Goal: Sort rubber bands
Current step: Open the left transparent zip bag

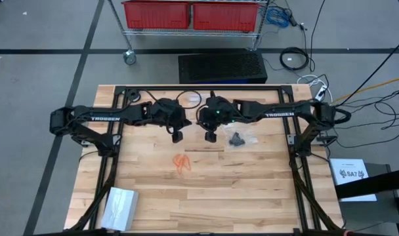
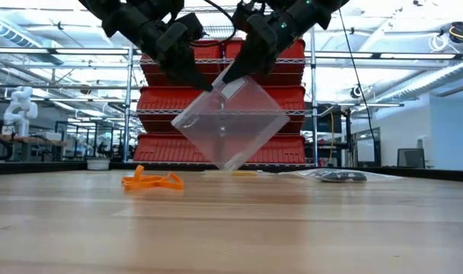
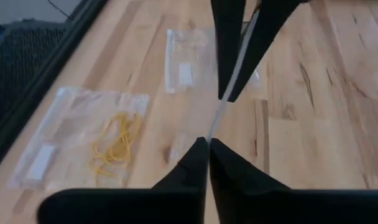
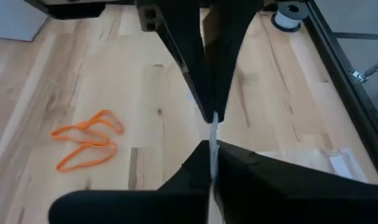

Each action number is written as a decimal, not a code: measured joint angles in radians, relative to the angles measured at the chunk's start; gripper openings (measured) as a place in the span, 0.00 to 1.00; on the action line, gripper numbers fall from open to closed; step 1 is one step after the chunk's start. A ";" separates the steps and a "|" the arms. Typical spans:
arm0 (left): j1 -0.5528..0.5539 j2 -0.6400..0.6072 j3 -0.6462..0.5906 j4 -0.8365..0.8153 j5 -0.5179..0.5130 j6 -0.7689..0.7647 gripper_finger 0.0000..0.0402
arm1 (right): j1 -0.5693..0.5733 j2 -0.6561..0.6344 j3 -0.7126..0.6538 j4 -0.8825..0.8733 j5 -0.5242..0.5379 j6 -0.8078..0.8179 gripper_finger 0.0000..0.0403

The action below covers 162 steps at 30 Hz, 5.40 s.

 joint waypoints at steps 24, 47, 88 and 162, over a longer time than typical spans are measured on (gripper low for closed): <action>0.125 -0.142 -0.348 0.768 0.215 -0.031 0.36 | 0.012 -0.356 -0.201 -0.092 0.109 0.077 0.00; 0.082 0.000 -0.499 1.394 0.225 -0.227 0.37 | 0.105 -0.454 -0.255 0.193 0.231 0.043 0.00; 0.076 0.000 -0.475 1.342 0.237 -0.203 0.02 | 0.129 -0.453 -0.253 0.154 0.227 0.090 0.00; 0.041 0.000 -0.473 0.944 0.145 0.013 0.00 | 0.090 0.003 0.128 -0.378 0.128 0.251 0.01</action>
